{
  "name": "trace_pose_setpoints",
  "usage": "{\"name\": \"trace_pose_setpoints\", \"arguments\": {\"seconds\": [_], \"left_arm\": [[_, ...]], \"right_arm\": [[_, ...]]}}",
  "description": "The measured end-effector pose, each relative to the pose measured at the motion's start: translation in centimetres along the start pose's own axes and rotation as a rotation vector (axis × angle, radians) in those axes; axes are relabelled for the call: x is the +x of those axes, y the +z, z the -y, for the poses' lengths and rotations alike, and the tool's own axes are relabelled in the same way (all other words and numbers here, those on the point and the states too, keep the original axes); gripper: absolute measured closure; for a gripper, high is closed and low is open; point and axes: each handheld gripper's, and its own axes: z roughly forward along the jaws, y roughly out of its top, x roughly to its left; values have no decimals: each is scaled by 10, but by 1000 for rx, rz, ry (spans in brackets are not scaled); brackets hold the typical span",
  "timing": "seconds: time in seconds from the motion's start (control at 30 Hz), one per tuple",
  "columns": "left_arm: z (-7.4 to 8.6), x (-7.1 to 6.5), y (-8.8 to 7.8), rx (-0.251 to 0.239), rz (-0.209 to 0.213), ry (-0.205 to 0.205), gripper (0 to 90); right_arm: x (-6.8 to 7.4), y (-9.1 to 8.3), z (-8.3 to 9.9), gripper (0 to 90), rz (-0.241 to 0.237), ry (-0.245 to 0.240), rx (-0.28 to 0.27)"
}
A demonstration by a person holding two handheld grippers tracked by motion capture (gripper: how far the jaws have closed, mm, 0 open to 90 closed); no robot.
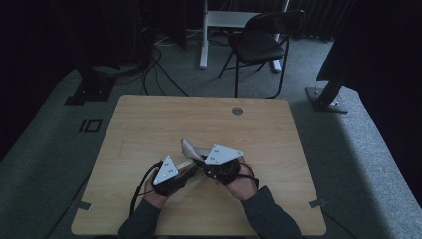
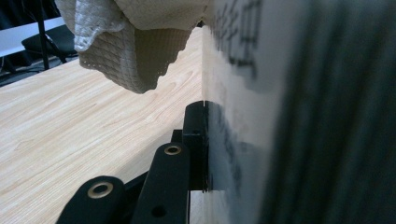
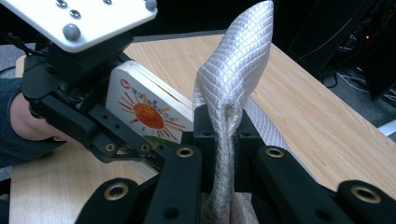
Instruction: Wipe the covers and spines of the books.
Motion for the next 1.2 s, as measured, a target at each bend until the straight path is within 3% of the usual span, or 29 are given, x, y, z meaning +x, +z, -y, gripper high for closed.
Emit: {"name": "trace_pose_setpoints", "arguments": {"seconds": [1.2], "left_arm": [[0, 0, 0, 1, -7, 5, 782]], "right_arm": [[18, 2, -14, 841, -49, -59, -14]]}}
